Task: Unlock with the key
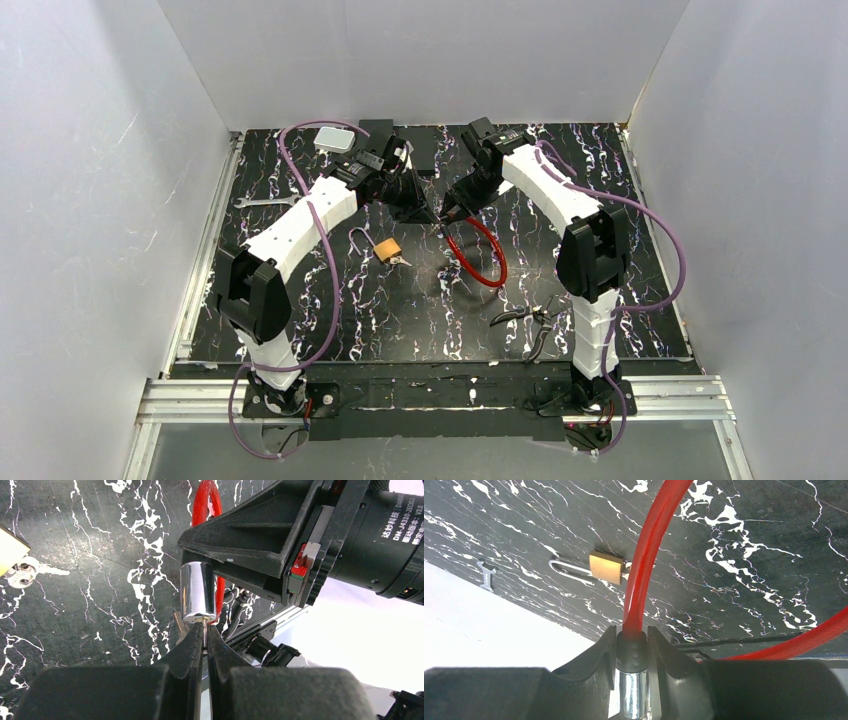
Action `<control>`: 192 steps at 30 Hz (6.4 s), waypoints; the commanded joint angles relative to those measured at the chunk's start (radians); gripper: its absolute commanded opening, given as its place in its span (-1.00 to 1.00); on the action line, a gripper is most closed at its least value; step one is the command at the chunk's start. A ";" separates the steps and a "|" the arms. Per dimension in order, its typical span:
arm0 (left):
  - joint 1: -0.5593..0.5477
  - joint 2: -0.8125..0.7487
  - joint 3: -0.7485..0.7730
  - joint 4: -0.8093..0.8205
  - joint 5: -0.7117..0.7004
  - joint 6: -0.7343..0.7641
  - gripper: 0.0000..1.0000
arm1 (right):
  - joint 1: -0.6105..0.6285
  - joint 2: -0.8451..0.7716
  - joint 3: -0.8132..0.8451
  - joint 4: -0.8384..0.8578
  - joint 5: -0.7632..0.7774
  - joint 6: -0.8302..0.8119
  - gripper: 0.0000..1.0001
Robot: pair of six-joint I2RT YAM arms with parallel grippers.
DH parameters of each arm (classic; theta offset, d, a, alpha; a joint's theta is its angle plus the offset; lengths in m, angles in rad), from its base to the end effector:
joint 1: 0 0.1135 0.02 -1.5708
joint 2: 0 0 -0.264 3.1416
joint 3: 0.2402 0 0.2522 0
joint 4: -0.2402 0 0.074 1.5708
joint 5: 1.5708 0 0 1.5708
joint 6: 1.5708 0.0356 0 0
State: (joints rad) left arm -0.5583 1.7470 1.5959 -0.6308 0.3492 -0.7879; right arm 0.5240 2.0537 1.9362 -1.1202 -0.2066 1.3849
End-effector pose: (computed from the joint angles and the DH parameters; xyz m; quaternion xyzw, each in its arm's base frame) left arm 0.3275 -0.2189 0.3201 -0.0378 0.9108 -0.3613 0.1959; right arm 0.3673 0.2207 0.2753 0.3938 0.8986 0.1933 0.0123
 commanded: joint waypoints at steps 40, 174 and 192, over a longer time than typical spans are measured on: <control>-0.133 -0.032 0.090 -0.054 -0.226 0.737 -1.00 | 0.000 -0.013 0.070 -0.137 -0.064 -0.115 -0.97; 0.084 -0.933 -0.644 -0.023 -0.545 0.368 0.97 | 0.148 0.339 0.267 0.638 0.143 -0.387 -0.97; 0.084 -1.077 -0.599 -0.180 -0.620 0.386 0.97 | 0.140 0.314 0.273 0.860 0.168 -0.451 0.91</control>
State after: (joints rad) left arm -0.4789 0.6468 0.9550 -0.7818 -0.2451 -0.4179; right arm 0.6716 2.4619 2.1765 -0.3340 -0.0784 0.9813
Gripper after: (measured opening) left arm 0.982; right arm 0.667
